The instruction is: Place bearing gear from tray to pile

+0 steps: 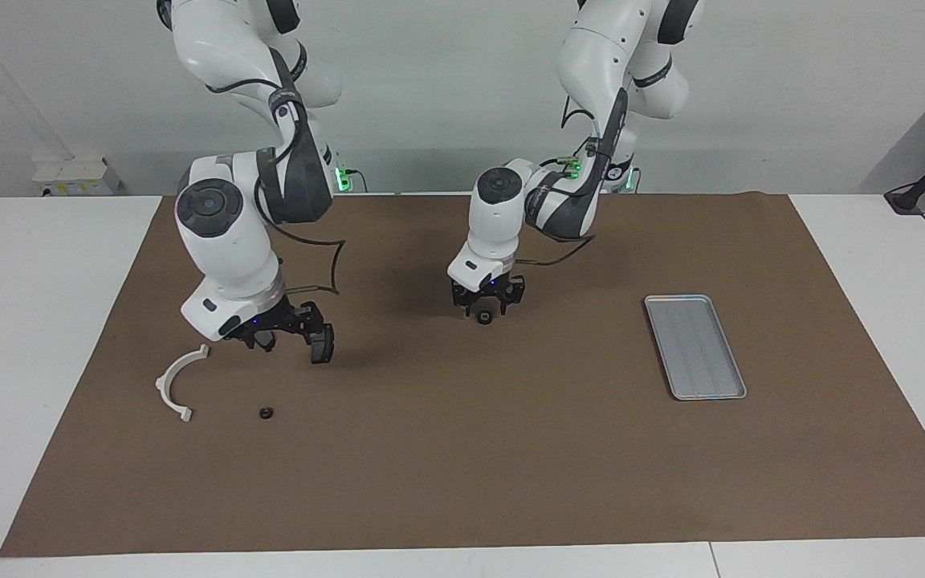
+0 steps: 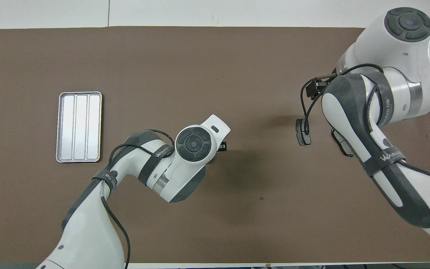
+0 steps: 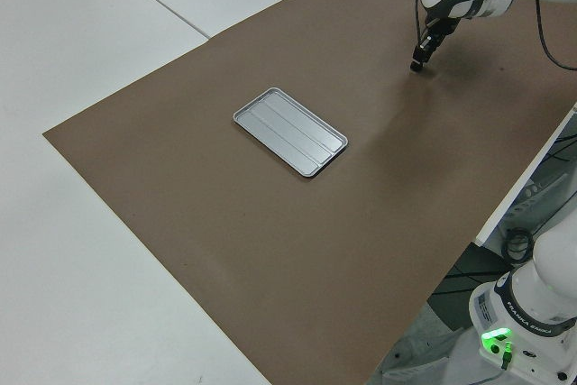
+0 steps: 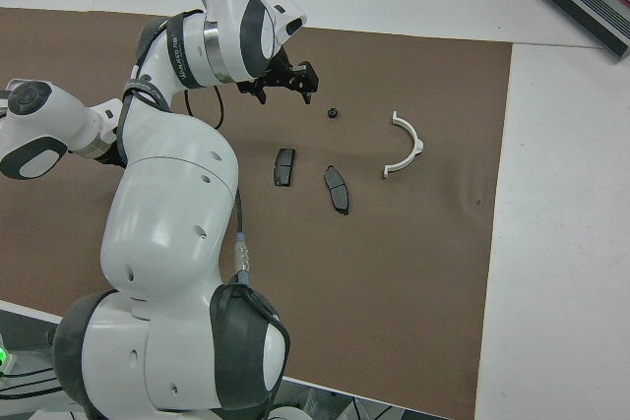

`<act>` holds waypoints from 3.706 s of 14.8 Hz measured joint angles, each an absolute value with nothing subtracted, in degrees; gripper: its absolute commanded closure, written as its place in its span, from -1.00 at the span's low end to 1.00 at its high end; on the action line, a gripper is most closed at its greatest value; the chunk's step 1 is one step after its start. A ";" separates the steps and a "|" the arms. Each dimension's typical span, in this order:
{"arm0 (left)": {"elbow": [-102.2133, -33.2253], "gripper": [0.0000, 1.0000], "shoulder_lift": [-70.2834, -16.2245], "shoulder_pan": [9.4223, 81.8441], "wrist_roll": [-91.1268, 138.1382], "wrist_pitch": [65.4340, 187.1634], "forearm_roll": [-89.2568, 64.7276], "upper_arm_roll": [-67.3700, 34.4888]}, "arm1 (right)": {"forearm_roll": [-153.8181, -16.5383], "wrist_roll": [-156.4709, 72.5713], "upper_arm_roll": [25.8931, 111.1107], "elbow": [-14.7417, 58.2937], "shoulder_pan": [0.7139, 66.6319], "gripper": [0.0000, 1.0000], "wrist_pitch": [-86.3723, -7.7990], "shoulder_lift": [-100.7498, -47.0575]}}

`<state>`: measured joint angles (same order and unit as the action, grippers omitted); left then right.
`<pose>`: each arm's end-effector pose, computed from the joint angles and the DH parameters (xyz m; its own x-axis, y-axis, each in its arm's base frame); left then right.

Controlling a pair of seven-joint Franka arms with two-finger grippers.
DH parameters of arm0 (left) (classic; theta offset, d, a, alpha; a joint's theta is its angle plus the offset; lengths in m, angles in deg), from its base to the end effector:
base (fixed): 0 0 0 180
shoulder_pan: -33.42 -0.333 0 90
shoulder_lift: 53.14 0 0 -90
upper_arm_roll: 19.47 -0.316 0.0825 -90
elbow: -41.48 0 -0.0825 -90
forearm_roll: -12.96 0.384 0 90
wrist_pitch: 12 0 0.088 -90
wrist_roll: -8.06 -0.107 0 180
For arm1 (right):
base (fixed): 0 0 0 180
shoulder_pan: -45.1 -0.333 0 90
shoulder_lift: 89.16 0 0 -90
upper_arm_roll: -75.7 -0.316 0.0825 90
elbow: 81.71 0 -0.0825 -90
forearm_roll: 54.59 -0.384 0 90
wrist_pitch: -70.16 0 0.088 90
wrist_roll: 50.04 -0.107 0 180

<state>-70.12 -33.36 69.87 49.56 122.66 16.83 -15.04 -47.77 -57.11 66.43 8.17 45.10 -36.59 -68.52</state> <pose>0.4718 -0.4042 0.3093 0.9978 -0.0293 0.0599 -0.0305 -0.9993 0.0201 0.6524 0.0847 0.4324 0.9964 0.0659 -0.0541 0.0692 -0.9957 0.0620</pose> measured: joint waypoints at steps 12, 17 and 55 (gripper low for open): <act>-51.95 -1.00 -37.13 38.79 19.54 107.28 18.70 -16.64 | -50.55 -104.42 65.22 8.94 22.52 -1.00 -43.29 -66.41; -44.76 -1.00 -42.79 33.20 16.90 96.43 18.08 -16.61 | -50.50 -114.95 65.31 7.91 15.48 -1.00 -48.84 -59.47; -46.40 -1.00 -51.68 32.16 10.42 75.03 15.82 -15.82 | -49.49 -73.08 66.74 -5.48 37.80 1.00 -27.76 -59.59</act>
